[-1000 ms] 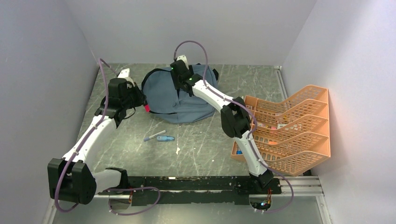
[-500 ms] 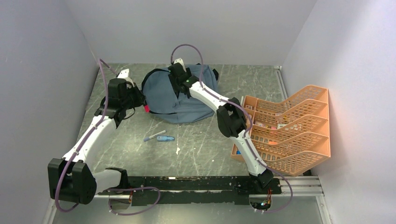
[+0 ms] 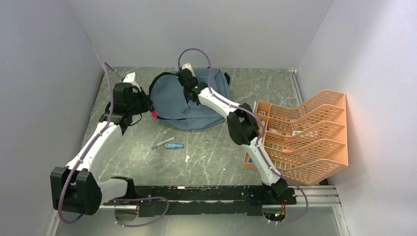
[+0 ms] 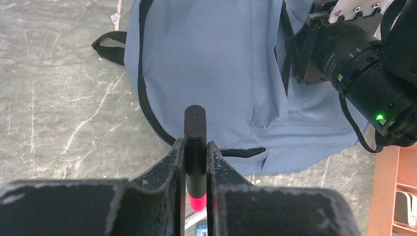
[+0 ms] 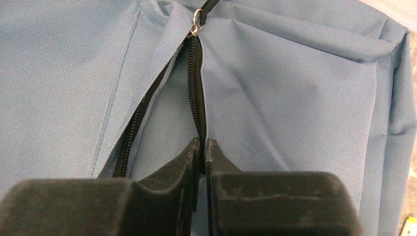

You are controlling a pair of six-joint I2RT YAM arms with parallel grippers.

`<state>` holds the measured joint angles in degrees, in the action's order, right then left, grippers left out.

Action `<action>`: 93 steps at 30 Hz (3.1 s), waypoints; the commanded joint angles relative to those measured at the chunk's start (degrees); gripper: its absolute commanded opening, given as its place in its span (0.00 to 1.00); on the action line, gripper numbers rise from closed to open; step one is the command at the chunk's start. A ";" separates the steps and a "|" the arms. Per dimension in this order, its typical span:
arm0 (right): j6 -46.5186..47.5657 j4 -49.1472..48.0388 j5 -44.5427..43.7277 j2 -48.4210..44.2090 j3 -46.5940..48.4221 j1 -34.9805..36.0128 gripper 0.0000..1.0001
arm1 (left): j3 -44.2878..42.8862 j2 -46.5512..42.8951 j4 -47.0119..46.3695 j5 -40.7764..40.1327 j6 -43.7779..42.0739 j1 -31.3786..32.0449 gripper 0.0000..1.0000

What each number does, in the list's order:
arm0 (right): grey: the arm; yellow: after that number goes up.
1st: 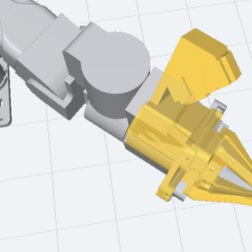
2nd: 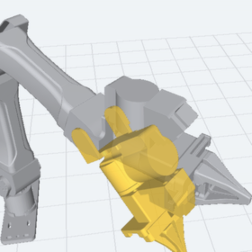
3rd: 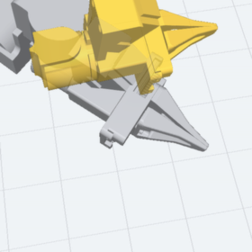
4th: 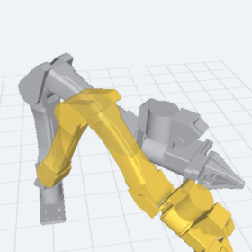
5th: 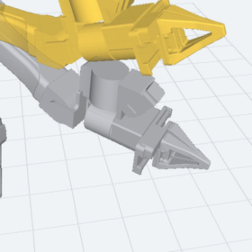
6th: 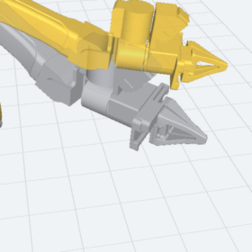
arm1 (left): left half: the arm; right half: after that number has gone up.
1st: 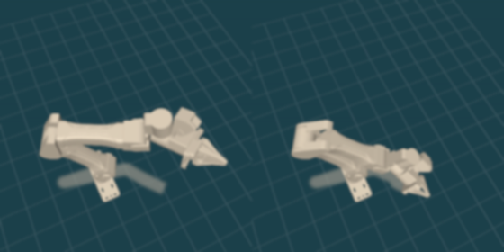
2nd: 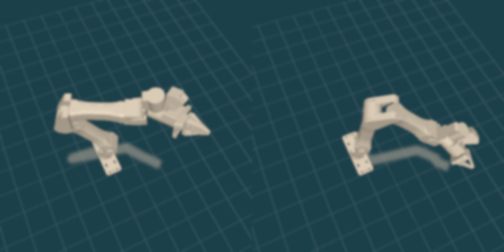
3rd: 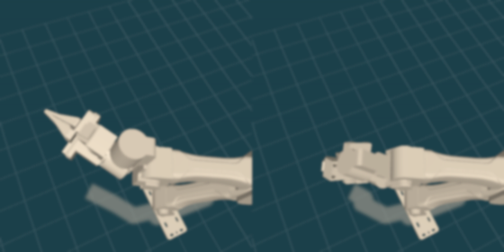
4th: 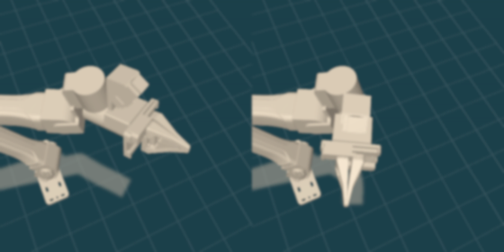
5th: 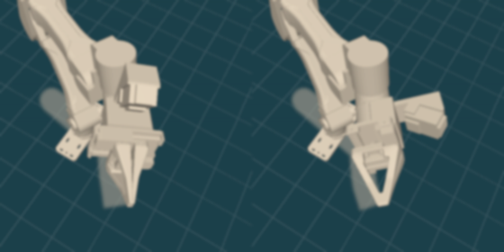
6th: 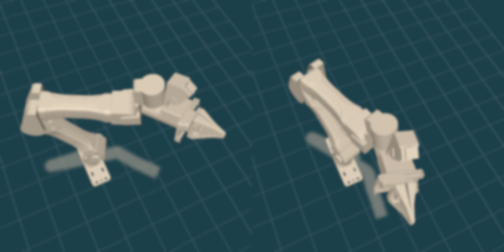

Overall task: Pack the student bag
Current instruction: Place the stationery in the student bag.

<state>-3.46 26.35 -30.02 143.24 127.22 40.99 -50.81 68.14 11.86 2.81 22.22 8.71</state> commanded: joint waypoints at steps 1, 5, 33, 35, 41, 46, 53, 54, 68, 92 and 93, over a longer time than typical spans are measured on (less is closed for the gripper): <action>0.97 1.41 -2.32 -1.76 -2.38 -0.76 0.08 | 0.53 -0.84 -1.97 1.52 -0.94 -0.61 0.05; 0.60 -0.92 1.67 -6.17 -4.49 -0.83 0.00 | 0.33 -0.35 -3.28 4.16 -1.29 -0.62 0.05; -7.57 -14.25 29.32 -31.63 -29.10 -2.52 0.00 | -1.66 10.38 -34.23 -0.88 19.44 10.62 0.05; -8.99 -14.89 31.30 -31.97 -29.61 -3.20 0.00 | -1.75 12.48 -36.42 -1.83 19.09 12.00 0.05; -13.70 -17.44 38.57 -32.76 -31.22 -5.85 0.00 | -2.44 18.23 -41.05 -2.72 17.08 14.45 0.05; -15.57 -18.32 41.87 -32.65 -31.27 -7.03 0.00 | -4.59 23.53 -42.61 -4.69 14.92 15.34 0.05; -17.02 -18.76 43.83 -32.00 -30.76 -7.49 0.00 | -6.39 29.35 -42.93 -3.35 14.16 16.41 0.05; -17.18 -18.85 44.08 -31.70 -30.67 -7.57 0.00 | -6.34 29.77 -43.20 -3.34 14.37 16.82 0.05; -16.68 -17.85 46.47 -30.39 -30.31 -8.80 0.00 | -16.93 37.14 -29.49 3.27 12.59 19.85 0.41; -17.39 -18.39 43.16 -31.33 -34.05 -10.92 0.00 | -4.84 6.68 -1.47 -11.87 14.16 19.77 0.59; -17.26 -18.37 43.06 -31.49 -34.32 -10.93 0.00 | -3.21 4.90 -0.55 -11.64 14.27 19.77 0.59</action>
<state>-20.36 8.97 13.67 114.24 94.26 30.79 -60.12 78.56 3.51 -5.48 34.48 28.03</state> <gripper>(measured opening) 0.016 0.597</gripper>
